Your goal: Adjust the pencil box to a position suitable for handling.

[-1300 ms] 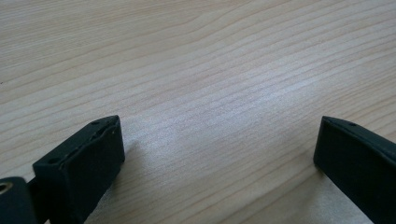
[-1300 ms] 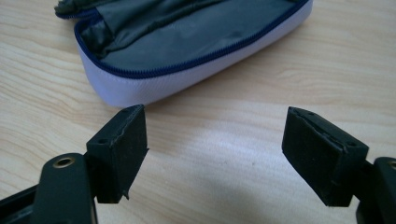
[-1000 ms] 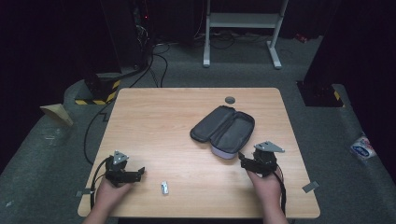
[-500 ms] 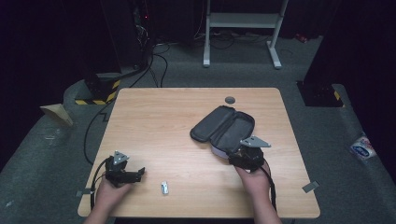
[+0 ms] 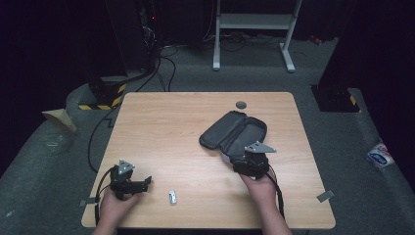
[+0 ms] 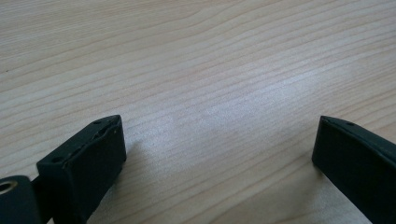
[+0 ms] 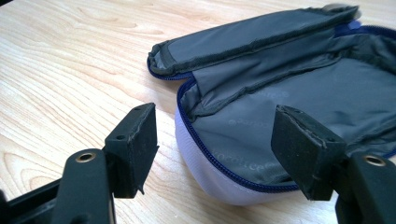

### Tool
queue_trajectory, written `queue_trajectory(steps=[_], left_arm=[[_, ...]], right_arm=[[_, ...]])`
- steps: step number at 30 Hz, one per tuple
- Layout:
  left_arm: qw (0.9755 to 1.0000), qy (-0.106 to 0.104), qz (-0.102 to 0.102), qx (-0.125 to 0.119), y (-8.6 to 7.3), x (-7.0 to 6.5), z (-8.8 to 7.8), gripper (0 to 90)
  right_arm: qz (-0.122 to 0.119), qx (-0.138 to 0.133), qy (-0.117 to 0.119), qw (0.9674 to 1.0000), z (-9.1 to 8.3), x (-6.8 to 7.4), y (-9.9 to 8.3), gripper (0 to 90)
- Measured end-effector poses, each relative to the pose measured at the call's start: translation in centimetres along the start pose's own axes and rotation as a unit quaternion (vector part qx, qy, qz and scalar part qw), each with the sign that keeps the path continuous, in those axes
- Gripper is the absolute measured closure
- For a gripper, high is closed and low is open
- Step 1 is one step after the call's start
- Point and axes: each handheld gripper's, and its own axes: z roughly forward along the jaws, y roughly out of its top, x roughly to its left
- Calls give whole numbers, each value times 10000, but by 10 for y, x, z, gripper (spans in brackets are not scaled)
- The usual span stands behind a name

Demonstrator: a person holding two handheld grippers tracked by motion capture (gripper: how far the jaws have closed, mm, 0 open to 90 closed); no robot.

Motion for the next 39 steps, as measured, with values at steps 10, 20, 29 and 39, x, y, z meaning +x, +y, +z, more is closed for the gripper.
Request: queue_trajectory(steps=[10,20,29,39], left_arm=[[9999,-96,79,-6,-6,-2,-6,35],[9999,-101,86,-3,-6,-2,-6,33],[9998,-128,106,-77,-5,-3,-6,84],[9996,-199,188,-102,-2,-4,-3,108]], right_arm=[[-4,154,44,9999,12,0,-6,412],[-62,162,122,9998,14,1,-13,489],[-157,97,375,9991,12,11,-20,683],[-345,19,573,9978,7,39,-26,777]])
